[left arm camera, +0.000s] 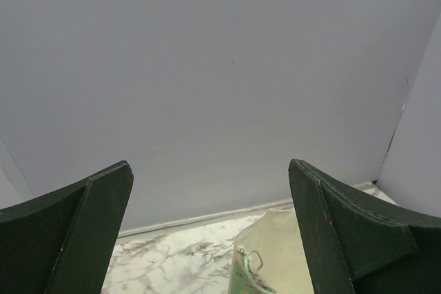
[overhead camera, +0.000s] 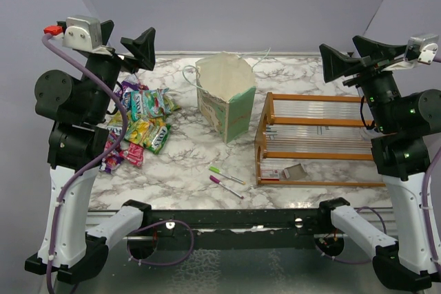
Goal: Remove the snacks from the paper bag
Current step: Reset both arms
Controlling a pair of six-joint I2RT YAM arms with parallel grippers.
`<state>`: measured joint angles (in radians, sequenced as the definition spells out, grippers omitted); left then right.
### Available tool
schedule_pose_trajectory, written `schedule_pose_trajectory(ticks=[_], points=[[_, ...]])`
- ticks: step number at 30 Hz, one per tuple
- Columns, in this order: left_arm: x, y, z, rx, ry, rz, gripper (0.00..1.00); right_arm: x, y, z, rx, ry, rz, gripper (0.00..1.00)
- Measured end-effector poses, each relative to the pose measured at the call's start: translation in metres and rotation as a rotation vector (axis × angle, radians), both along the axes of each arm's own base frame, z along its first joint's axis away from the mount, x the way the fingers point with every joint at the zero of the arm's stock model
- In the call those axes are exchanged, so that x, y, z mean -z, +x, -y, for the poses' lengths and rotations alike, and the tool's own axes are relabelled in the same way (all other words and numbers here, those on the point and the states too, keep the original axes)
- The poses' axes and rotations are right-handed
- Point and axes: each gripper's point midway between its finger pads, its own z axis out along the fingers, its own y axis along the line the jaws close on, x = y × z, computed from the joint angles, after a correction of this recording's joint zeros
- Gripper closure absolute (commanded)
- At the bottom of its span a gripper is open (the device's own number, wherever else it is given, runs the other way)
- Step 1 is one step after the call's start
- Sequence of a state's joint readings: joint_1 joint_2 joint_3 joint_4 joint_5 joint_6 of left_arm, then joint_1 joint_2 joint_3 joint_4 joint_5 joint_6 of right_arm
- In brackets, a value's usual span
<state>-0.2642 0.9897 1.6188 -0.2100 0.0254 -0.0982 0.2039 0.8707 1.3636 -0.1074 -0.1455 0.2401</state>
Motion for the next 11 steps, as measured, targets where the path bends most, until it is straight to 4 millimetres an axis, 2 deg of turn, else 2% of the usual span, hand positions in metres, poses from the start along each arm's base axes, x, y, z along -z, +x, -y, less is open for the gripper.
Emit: schedule_pose_trajectory(ticks=[4,7,11], points=[[0.008,0.003,0.0,-0.004,0.001,-0.015,0.01,0.005,0.002,0.004,0.016,0.033,-0.019,0.01],[0.021,0.01,-0.003,-0.03,-0.007,-0.049,0.01,0.015,0.009,0.01,0.048,0.087,-0.081,0.01],[0.035,0.02,-0.006,-0.06,-0.011,-0.093,0.01,0.017,0.019,0.017,0.091,0.125,-0.137,0.01]])
